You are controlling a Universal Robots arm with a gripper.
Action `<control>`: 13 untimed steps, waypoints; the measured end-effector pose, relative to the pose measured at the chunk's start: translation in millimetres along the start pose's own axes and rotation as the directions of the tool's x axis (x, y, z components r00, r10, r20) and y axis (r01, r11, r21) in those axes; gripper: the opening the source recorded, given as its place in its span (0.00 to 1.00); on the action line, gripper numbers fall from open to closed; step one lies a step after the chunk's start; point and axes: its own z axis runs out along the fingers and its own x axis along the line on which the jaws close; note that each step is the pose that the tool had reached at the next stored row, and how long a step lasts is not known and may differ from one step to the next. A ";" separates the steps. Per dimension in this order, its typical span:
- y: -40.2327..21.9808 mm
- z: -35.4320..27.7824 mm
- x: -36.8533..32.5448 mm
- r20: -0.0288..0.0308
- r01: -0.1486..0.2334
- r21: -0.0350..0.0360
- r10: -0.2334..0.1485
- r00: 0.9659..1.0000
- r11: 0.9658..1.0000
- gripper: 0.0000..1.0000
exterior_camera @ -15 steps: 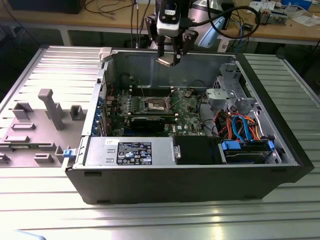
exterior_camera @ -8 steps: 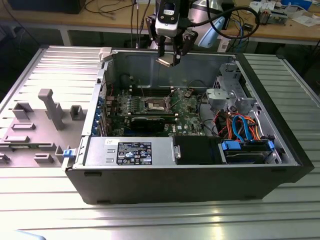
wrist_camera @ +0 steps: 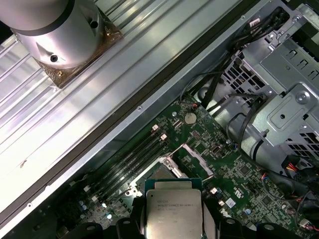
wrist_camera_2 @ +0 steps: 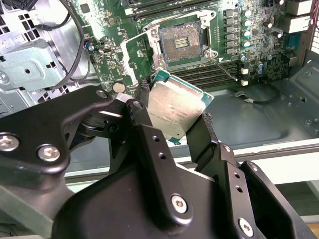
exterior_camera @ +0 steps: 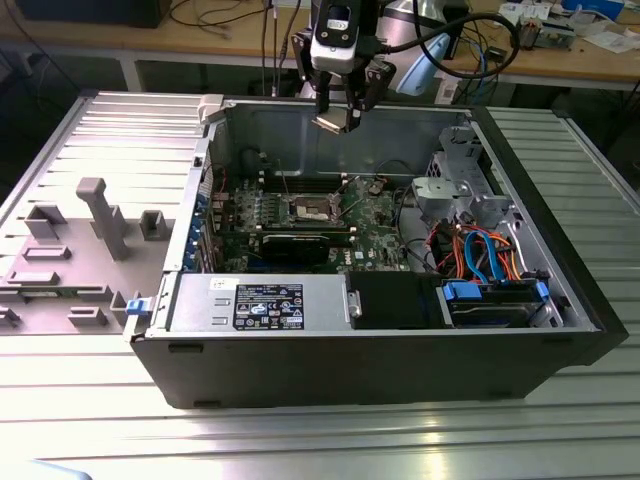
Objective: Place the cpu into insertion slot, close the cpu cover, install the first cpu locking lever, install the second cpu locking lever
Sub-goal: 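Place the cpu into insertion slot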
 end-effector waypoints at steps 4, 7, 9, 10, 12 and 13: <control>-0.1 1.1 -0.1 0.006 -0.067 -0.001 0.067 0.998 0.998 0.55; -0.3 3.9 0.1 0.005 -0.088 0.002 0.088 0.996 0.996 0.55; -0.3 7.8 0.6 0.002 -0.098 0.008 0.098 0.995 0.995 0.55; -0.3 9.1 0.7 0.002 -0.102 0.010 0.102 0.995 0.995 0.55; -0.3 10.6 0.6 0.003 -0.112 0.012 0.112 0.994 0.994 0.55; -0.4 11.5 0.6 0.004 -0.125 0.011 0.125 0.992 0.992 0.55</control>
